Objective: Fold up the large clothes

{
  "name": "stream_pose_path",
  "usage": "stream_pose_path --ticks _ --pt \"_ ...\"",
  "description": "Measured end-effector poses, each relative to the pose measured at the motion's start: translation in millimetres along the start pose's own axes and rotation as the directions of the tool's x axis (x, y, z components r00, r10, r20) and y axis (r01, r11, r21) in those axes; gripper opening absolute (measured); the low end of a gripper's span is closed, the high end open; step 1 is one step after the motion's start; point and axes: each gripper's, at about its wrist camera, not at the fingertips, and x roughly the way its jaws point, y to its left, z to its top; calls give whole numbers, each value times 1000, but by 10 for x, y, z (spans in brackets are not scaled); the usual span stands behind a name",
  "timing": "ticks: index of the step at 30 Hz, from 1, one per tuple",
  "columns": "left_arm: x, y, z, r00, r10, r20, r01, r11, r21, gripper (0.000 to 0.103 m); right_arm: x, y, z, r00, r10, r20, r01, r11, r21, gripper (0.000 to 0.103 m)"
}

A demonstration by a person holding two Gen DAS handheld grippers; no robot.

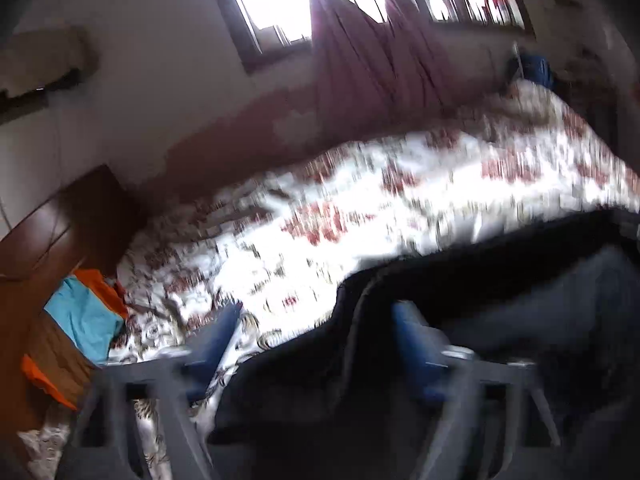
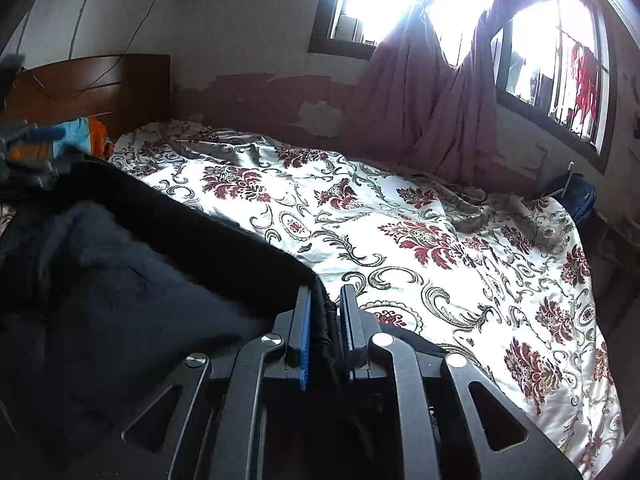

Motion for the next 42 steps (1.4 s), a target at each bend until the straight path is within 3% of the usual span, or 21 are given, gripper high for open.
stream_pose_path --ticks 2,4,8,12,16,20,24,27,33,37,42 --pt "-97 101 58 999 -26 36 28 999 -40 89 -72 -61 28 999 -4 33 3 1000 25 35" --pt "-180 143 98 999 -27 48 30 998 -55 89 -218 -146 62 996 23 86 -29 997 68 68" --pt "-361 120 43 996 -62 71 64 998 -27 91 -468 -215 -30 993 50 107 -59 995 84 72" --pt "-521 37 -263 981 -188 50 189 981 -33 92 -745 -197 -319 972 214 95 -222 970 96 83" --pt "-591 -113 -614 953 -302 -3 301 952 -57 93 -752 -45 -618 958 285 22 -286 956 57 85" --pt "-521 -292 -814 951 -303 -58 301 953 -28 93 -546 27 -781 950 309 -38 -307 950 61 86" --pt "-364 -320 -844 934 -349 -77 343 936 -84 93 -204 11 -771 950 306 -65 -298 948 109 86" --pt "-203 -293 -777 938 -337 -85 324 937 -132 95 -5 -55 -651 956 285 -75 -272 951 148 86" --pt "134 -180 -712 965 -246 -90 229 959 -164 103 447 -146 -547 950 284 -131 -253 944 211 86" --pt "293 38 -821 960 -272 -73 241 928 -283 103 591 -72 -559 953 268 -144 -236 950 206 87" --pt "409 73 -906 947 -314 -67 277 905 -324 103 723 -9 -587 948 267 -170 -232 952 202 92"
